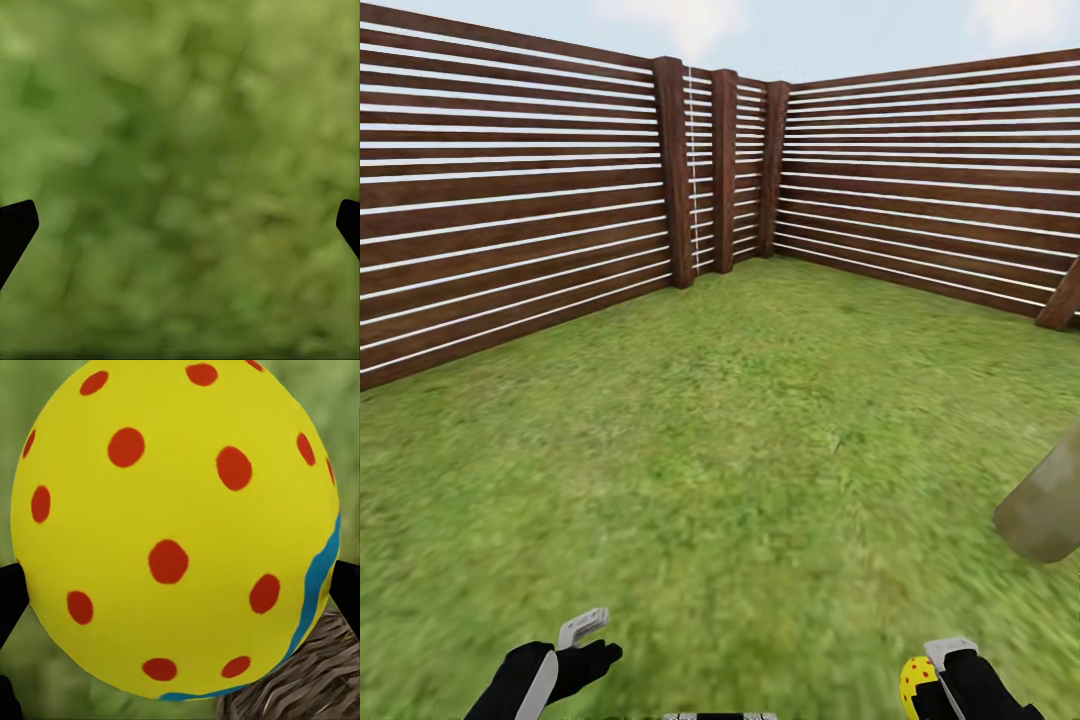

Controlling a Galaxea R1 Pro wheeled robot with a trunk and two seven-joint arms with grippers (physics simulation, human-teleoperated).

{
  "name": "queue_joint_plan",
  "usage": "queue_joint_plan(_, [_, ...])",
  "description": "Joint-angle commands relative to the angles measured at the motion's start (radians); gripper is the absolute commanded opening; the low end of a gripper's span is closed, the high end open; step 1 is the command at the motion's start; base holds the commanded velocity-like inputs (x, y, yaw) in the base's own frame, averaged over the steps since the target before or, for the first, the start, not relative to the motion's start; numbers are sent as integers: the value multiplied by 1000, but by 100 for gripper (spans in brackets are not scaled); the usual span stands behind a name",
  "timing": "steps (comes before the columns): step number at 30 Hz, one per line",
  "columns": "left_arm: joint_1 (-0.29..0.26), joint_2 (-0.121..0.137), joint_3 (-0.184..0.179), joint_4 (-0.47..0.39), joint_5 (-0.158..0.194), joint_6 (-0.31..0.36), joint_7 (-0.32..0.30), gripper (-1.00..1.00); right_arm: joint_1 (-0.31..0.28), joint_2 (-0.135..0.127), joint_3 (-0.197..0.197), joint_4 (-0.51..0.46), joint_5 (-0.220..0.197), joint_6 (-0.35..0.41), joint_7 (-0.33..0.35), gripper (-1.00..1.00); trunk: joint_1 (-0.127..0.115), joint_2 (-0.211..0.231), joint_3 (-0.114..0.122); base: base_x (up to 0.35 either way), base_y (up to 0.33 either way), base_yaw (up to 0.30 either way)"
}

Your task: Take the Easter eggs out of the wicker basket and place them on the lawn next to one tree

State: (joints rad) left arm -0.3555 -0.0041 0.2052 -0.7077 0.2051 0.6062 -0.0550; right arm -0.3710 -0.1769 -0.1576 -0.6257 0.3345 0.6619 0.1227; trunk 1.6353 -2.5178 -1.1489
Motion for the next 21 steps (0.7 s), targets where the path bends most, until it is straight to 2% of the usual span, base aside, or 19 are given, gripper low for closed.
queue_joint_plan(1, [0,0,3,-1,2,6,-3,100,0,0,-3,-2,11,3,9,-100,0,-1,-5,0,0,0])
queue_joint_plan(10, [0,0,3,-1,2,6,-3,100,0,0,-3,-2,11,3,9,-100,4,-3,-40,0,0,0])
queue_joint_plan(13, [0,0,3,-1,2,6,-3,100,0,0,-3,-2,11,4,9,-100,4,-3,-40,0,0,0])
queue_joint_plan(21, [0,0,3,1,2,6,-3,100,0,1,-2,-2,11,3,9,-100,8,-5,-71,0,0,0])
